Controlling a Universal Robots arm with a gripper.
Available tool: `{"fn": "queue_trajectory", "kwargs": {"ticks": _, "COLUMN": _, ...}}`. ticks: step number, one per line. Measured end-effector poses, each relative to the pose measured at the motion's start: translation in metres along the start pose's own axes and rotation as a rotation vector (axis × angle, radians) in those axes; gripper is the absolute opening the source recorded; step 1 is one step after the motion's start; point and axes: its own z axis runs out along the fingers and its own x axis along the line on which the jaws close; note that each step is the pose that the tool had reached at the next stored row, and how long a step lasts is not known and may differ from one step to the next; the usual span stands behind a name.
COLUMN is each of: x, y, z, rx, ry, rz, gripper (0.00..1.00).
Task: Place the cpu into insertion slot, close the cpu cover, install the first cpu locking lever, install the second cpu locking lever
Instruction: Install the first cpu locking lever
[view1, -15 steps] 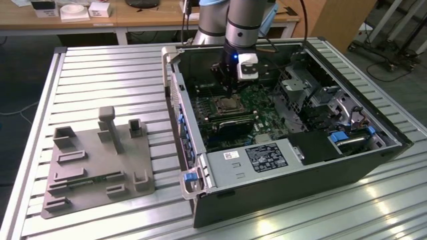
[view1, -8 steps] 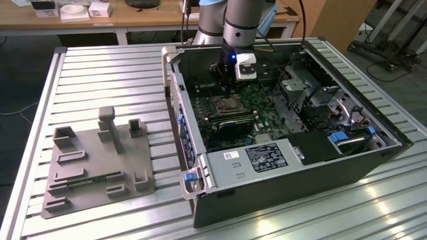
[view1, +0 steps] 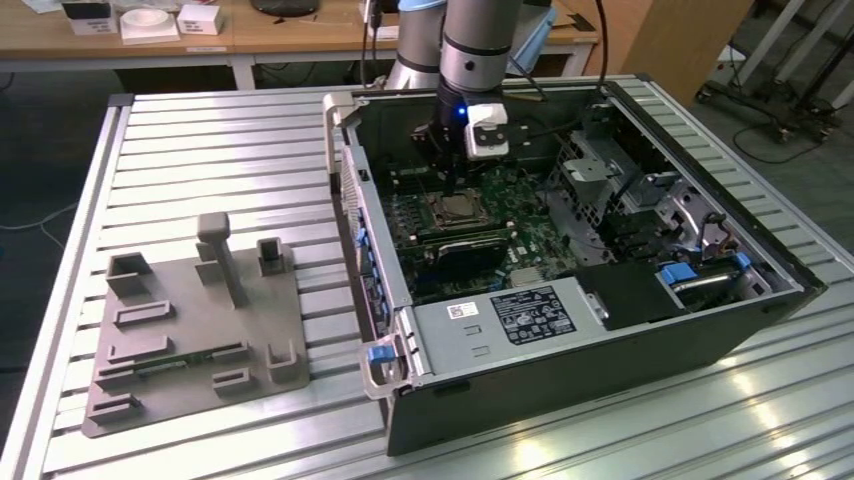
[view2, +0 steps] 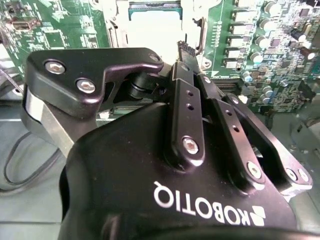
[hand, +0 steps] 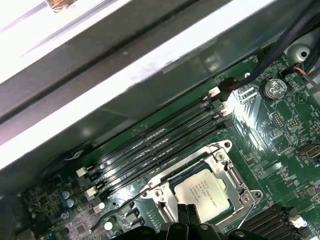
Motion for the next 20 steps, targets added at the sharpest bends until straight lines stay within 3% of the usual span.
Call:
{"fn": "queue_trajectory", "kwargs": {"ticks": 12, "x": 0.0005, "y": -0.0003, "z": -0.0032, "rx": -0.0023, "ry": 0.0020, "rz": -0.167, "gripper": 0.10}}
{"fn": "queue_trajectory", "kwargs": {"ticks": 20, "x": 0.0053, "y": -0.0032, "z": -0.0073, "rx": -0.0030, "ry": 0.0023, "rz": -0.194, "gripper": 0.10}}
